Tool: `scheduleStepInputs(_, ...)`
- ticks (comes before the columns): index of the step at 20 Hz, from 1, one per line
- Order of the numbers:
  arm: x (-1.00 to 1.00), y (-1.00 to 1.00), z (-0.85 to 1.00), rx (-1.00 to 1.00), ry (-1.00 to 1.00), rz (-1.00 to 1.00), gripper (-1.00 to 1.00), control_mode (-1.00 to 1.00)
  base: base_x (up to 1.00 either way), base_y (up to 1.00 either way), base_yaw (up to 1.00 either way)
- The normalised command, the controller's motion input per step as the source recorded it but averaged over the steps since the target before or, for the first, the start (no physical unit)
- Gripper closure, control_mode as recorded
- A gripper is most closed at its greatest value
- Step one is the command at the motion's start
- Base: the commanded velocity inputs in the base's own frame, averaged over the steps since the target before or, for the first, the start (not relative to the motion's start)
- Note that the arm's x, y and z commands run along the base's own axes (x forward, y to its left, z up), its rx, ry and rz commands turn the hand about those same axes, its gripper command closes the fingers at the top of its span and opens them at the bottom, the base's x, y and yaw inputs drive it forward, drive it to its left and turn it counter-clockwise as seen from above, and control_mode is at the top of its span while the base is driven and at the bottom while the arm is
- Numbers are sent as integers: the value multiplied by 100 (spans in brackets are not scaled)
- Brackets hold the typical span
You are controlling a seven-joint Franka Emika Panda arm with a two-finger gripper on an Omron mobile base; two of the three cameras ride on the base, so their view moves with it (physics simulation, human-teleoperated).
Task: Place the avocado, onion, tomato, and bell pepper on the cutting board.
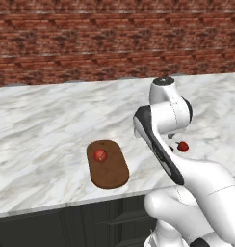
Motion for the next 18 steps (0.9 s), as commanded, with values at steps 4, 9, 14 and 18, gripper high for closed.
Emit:
scheduleStepInputs(4,-37,-73,1,0,-8,-5,-100,-100,0,0,0)
scheduleStepInputs(9,-22,-64,4,0,-8,0,-100,-100,0,0,0)
scheduleStepInputs(14,-9,-69,0,0,-1,0,-100,-100,0,0,0)
scheduleStepInputs(18,0,-63,0,0,0,0,-100,-100,0,0,0)
